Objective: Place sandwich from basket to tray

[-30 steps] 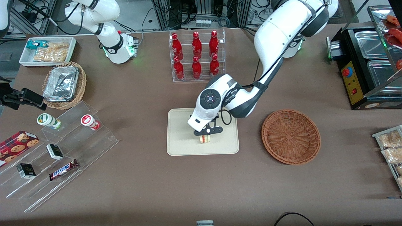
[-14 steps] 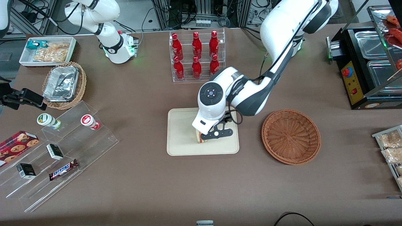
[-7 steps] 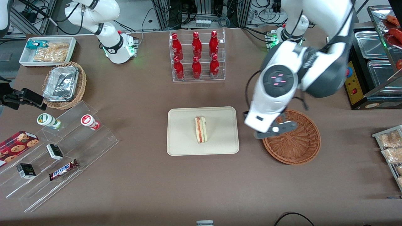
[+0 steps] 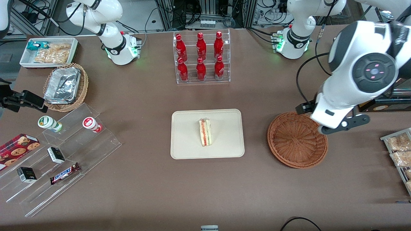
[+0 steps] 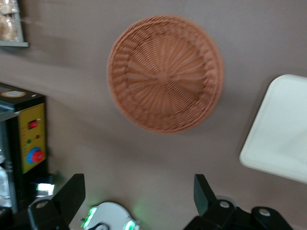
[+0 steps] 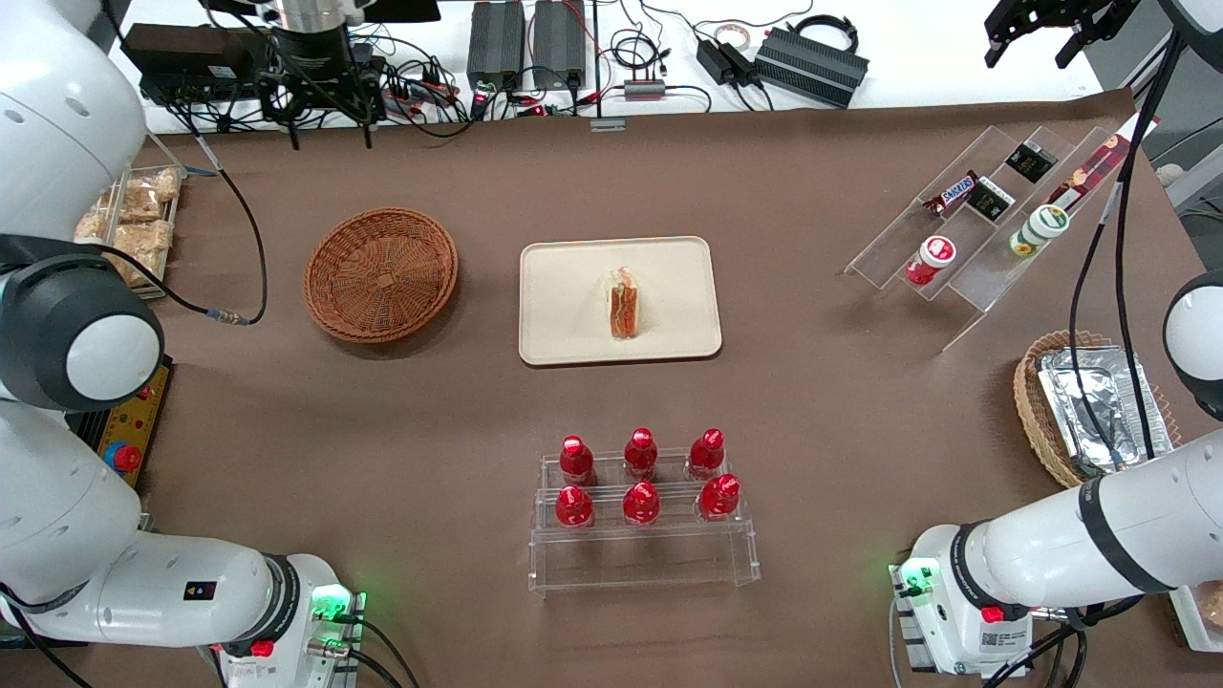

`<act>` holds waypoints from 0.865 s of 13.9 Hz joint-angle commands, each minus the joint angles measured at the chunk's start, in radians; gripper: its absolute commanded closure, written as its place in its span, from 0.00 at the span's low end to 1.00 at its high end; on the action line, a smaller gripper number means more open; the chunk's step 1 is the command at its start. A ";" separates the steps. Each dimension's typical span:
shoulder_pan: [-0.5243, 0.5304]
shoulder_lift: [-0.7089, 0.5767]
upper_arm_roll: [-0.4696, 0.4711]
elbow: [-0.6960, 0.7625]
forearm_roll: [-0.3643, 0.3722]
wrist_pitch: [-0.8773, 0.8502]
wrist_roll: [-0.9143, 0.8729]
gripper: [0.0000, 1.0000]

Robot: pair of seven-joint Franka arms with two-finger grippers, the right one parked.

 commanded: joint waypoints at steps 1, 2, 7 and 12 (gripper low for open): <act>0.060 -0.069 -0.010 -0.043 -0.023 -0.032 0.068 0.00; 0.064 -0.085 -0.010 -0.053 -0.029 -0.050 0.098 0.00; 0.065 -0.296 -0.010 -0.326 -0.067 0.036 0.140 0.00; 0.107 -0.295 -0.008 -0.307 -0.069 0.033 0.245 0.00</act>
